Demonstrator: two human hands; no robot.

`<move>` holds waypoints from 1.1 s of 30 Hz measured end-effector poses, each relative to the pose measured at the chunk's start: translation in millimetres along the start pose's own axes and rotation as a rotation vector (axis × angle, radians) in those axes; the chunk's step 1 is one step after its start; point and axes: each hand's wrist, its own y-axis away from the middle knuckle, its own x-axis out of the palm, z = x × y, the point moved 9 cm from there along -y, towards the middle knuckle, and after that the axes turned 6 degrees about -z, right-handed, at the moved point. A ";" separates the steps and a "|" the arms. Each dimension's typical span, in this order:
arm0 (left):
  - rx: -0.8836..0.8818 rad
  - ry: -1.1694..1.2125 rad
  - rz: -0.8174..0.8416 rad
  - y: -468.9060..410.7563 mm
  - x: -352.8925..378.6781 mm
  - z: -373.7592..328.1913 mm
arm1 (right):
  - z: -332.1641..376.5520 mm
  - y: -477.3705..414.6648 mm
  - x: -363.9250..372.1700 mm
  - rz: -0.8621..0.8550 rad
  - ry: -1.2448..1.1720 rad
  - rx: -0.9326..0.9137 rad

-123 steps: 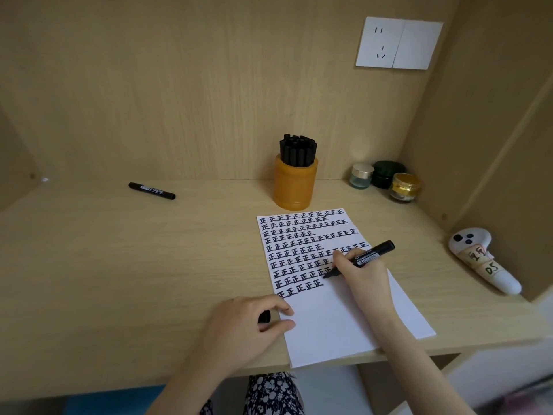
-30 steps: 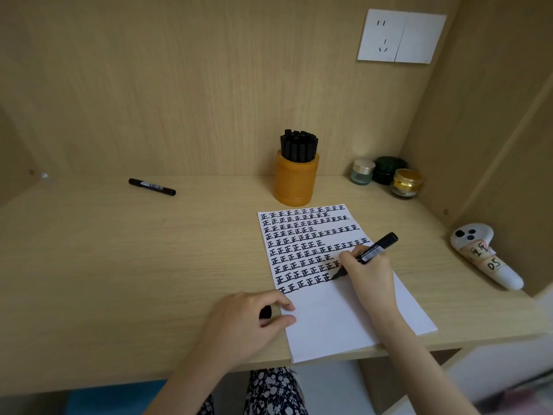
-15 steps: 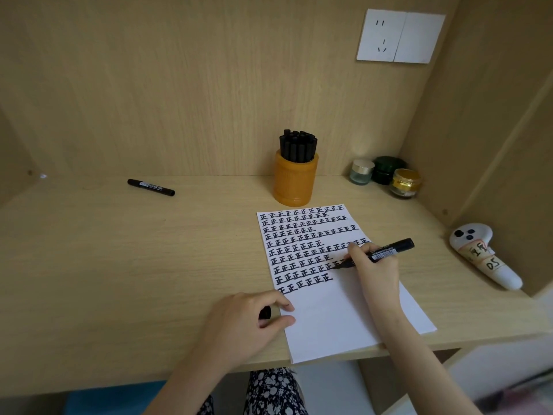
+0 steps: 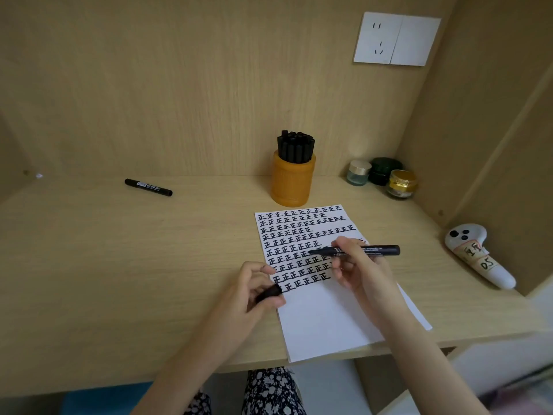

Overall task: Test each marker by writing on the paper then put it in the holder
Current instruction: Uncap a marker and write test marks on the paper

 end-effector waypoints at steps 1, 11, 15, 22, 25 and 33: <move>-0.012 0.053 -0.037 -0.7 -5.1 -1.7 | 1.7 3.3 6.2 0.027 0.002 -0.005; 0.049 0.248 -0.198 -3.6 -31.8 -18.4 | 13.2 20.4 44.6 0.144 0.074 -0.112; 0.074 0.274 -0.217 -3.9 -32.4 -21.0 | 10.2 23.4 51.1 0.169 0.156 -0.146; 0.070 0.330 -0.248 -2.8 -30.4 -21.0 | 9.9 31.9 64.0 0.275 0.204 -0.167; 0.067 0.357 -0.269 -1.9 -30.2 -21.8 | 11.4 30.3 65.1 0.269 0.225 -0.172; 0.085 0.399 -0.290 -7.1 -34.6 -28.7 | 15.2 24.6 71.1 0.290 0.234 -0.198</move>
